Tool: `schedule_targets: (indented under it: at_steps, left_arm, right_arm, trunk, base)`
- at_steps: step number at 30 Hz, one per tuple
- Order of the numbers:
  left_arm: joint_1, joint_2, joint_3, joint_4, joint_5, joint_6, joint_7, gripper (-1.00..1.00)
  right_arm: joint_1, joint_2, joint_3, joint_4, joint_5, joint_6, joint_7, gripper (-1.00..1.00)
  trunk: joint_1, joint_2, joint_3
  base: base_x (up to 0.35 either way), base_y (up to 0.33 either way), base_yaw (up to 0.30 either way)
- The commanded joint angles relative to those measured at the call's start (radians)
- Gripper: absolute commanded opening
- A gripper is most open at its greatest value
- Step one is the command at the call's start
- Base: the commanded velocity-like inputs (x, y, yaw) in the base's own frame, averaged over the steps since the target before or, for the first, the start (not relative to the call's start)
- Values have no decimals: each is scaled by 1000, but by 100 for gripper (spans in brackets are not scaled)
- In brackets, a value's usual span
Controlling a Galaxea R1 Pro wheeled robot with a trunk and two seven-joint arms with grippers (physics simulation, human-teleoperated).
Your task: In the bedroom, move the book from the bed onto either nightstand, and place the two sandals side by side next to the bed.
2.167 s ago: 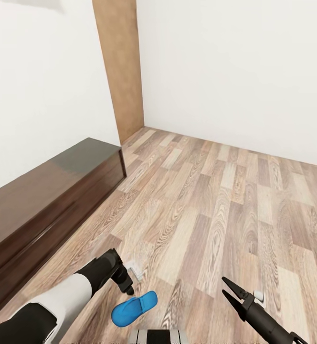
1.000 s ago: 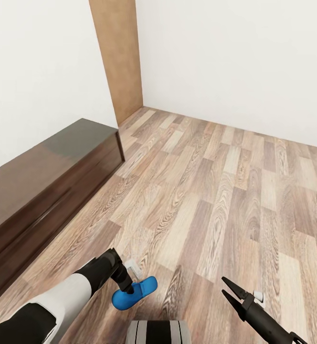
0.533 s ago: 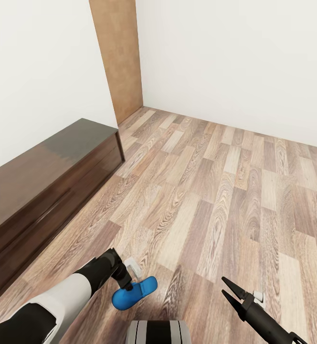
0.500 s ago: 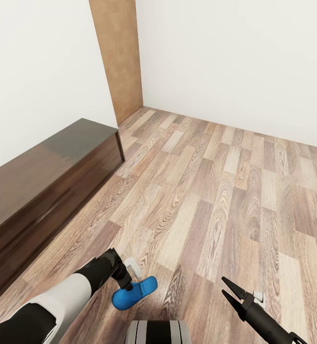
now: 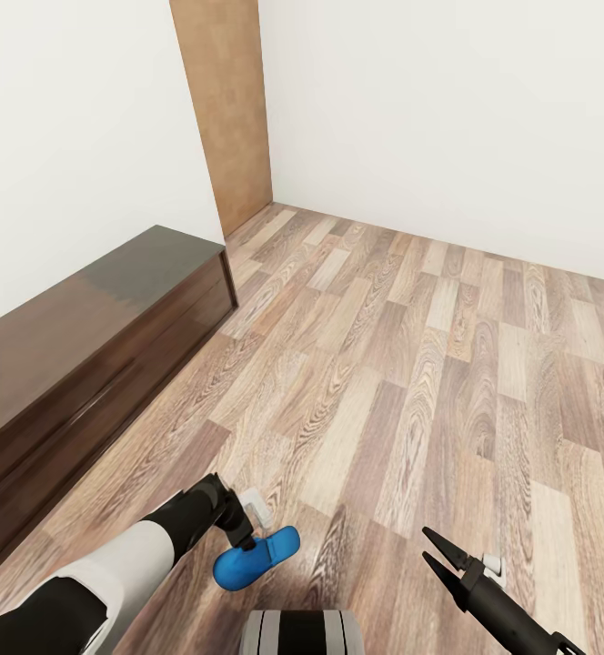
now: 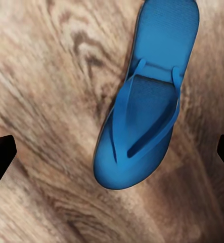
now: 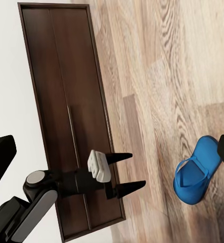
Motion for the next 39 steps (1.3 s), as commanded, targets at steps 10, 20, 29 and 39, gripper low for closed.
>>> schedule_targets:
  at_steps: [10,20,29,39]
  left_arm:
    - [0,0,-2,0,-9,-13,-6,100]
    - [0,2,-1,0,-11,-15,-5,100]
    - [0,2,1,0,-11,-15,-4,100]
    - [0,8,2,-2,-11,-15,-3,100]
  right_arm:
    - [0,0,-1,0,-5,7,0,100]
    - [0,0,0,0,-5,7,1,100]
    - [0,0,0,0,-5,7,1,100]
    - [0,0,0,0,-5,7,1,100]
  trunk:
    - [0,0,-1]
    - [0,0,-1]
    - [0,0,-1]
    - [0,0,-5]
  base:
    - [0,0,0]
    - [0,0,0]
    - [0,0,0]
    - [0,0,0]
